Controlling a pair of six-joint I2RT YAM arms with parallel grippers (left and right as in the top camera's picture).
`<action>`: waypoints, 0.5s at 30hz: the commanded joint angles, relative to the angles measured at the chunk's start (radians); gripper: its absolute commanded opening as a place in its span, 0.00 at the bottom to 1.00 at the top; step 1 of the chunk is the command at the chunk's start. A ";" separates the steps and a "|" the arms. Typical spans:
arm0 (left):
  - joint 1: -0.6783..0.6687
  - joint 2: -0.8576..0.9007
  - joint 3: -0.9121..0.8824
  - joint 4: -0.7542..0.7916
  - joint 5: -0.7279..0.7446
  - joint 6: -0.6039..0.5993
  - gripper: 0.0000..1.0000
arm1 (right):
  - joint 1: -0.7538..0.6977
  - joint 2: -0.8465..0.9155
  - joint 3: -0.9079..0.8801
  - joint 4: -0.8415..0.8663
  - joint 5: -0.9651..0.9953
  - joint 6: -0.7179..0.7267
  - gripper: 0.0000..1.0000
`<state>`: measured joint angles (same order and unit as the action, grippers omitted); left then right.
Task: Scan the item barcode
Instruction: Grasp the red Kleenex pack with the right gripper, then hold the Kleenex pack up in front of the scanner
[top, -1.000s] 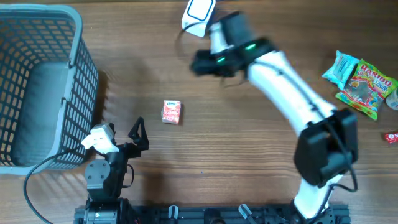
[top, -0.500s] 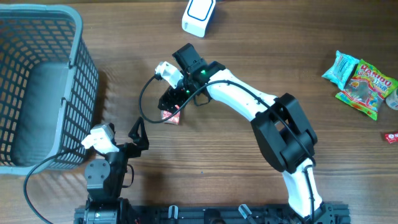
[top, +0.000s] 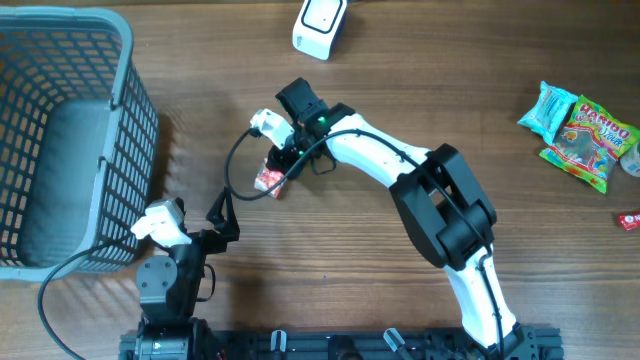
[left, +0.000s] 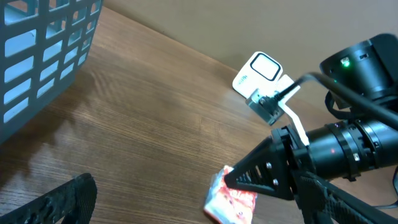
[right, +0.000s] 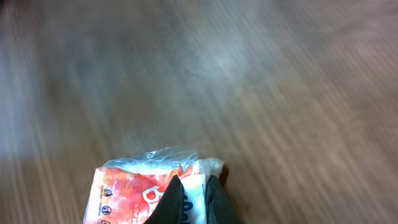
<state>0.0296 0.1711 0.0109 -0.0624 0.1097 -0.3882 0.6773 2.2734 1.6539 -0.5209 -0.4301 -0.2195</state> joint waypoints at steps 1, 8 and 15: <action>0.008 -0.005 -0.005 -0.002 0.012 -0.013 1.00 | -0.011 -0.040 0.061 -0.042 0.215 0.323 0.04; 0.008 -0.005 -0.005 -0.002 0.012 -0.013 1.00 | -0.109 -0.329 0.102 -0.303 0.254 1.291 0.04; 0.008 -0.005 -0.005 -0.002 0.012 -0.013 1.00 | -0.127 -0.439 0.102 -0.569 0.196 1.727 0.04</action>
<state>0.0296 0.1711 0.0109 -0.0624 0.1097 -0.3882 0.5484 1.8767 1.7466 -1.0561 -0.1925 1.3304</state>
